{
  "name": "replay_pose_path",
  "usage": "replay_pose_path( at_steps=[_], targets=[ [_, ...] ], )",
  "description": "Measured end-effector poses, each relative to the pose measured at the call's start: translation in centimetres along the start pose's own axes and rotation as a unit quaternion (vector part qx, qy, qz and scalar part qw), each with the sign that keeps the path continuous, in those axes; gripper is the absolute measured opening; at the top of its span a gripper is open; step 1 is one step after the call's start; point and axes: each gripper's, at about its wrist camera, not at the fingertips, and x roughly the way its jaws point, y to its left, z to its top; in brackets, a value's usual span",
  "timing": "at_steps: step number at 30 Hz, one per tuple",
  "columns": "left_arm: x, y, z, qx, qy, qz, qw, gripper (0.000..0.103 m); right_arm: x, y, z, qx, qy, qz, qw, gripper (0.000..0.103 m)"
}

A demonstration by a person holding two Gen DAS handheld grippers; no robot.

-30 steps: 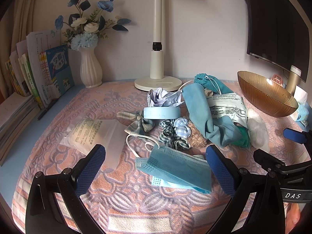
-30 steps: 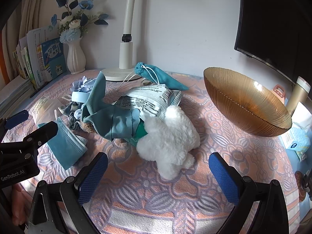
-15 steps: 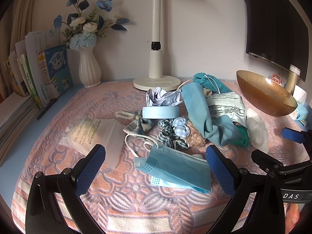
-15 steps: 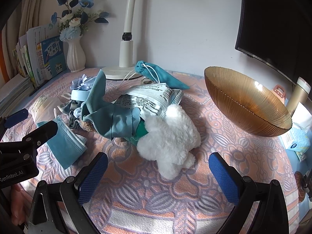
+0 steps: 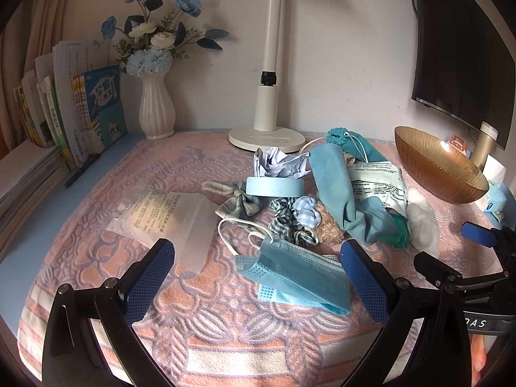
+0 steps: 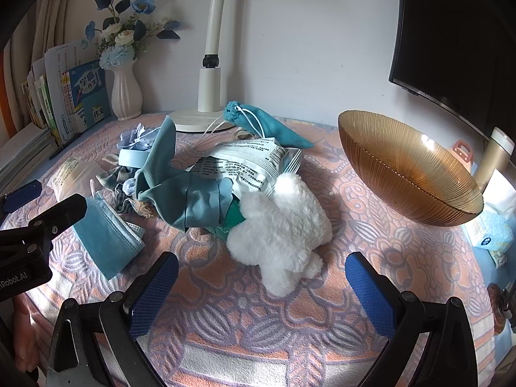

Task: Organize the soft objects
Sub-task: 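Grasp the blue face mask with the right tool while the left tool grasps the white barcode bag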

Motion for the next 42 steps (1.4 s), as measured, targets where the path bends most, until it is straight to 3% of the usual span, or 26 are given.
replay_pose_path(
  at_steps=[2,6,11,14,16,18,21,25,26,27,28,29,30,32,33,35,39,42],
  targets=[
    [-0.5,1.9,0.1,-0.013,0.022,-0.031,0.9992,0.103,0.0,-0.3,0.0,0.000,0.003,0.018,1.000,0.103],
    [-1.9,8.3,0.7,-0.040,0.072,-0.046,0.9955,0.102,0.3,-1.3,0.0,0.020,0.026,0.067,0.997,0.103],
    [-1.9,14.8,1.7,-0.084,0.111,-0.016,0.9902,0.102,-1.1,0.7,1.1,0.007,0.034,0.132,0.991,0.102],
    [0.5,15.5,2.2,-0.106,0.135,-0.047,0.9840,0.102,-1.9,3.9,1.8,-0.041,0.048,0.162,0.985,0.099],
    [2.3,15.0,2.4,-0.124,0.152,-0.073,0.9779,0.102,-1.8,5.5,2.0,-0.062,0.058,0.181,0.980,0.090],
    [4.0,14.3,2.9,-0.130,0.156,-0.077,0.9762,0.102,-1.0,6.6,2.3,-0.075,0.072,0.194,0.976,0.080],
    [6.2,13.6,3.4,-0.132,0.165,-0.066,0.9752,0.102,0.8,7.5,3.0,-0.085,0.087,0.196,0.973,0.080],
    [8.8,13.3,3.4,-0.144,0.193,-0.070,0.9680,0.102,3.9,8.6,3.5,-0.078,0.129,0.230,0.962,0.080],
    [9.2,13.0,3.4,-0.142,0.196,-0.065,0.9682,0.098,4.5,8.9,3.5,-0.079,0.133,0.231,0.961,0.080],
    [9.7,12.8,3.5,-0.138,0.196,-0.060,0.9690,0.081,5.2,9.3,3.5,-0.080,0.136,0.229,0.960,0.080],
    [9.9,12.5,3.5,-0.133,0.196,-0.054,0.9700,0.071,5.7,9.7,3.4,-0.082,0.140,0.225,0.961,0.080],
    [10.1,12.0,3.5,-0.125,0.197,-0.051,0.9710,0.059,6.1,10.1,3.2,-0.085,0.144,0.219,0.961,0.073],
    [10.3,11.6,3.5,-0.115,0.198,-0.044,0.9724,0.048,6.5,10.4,3.0,-0.089,0.149,0.213,0.962,0.060],
    [10.2,11.1,3.7,-0.093,0.193,-0.015,0.9767,0.038,6.3,10.7,2.7,-0.104,0.136,0.192,0.966,0.050],
    [10.0,11.1,3.7,-0.093,0.188,-0.017,0.9776,0.036,5.9,10.8,2.6,-0.110,0.130,0.196,0.966,0.040],
    [9.1,11.8,3.8,-0.106,0.177,-0.030,0.9779,0.035,5.3,10.5,2.5,-0.105,0.123,0.211,0.964,0.038],
    [6.4,12.4,4.7,-0.110,0.145,-0.021,0.9832,0.034,3.1,9.3,2.7,-0.092,0.100,0.221,0.966,0.037],
    [3.9,12.0,7.5,-0.093,0.107,-0.021,0.9897,0.034,0.7,7.8,3.8,-0.081,0.068,0.223,0.969,0.037]
  ],
)
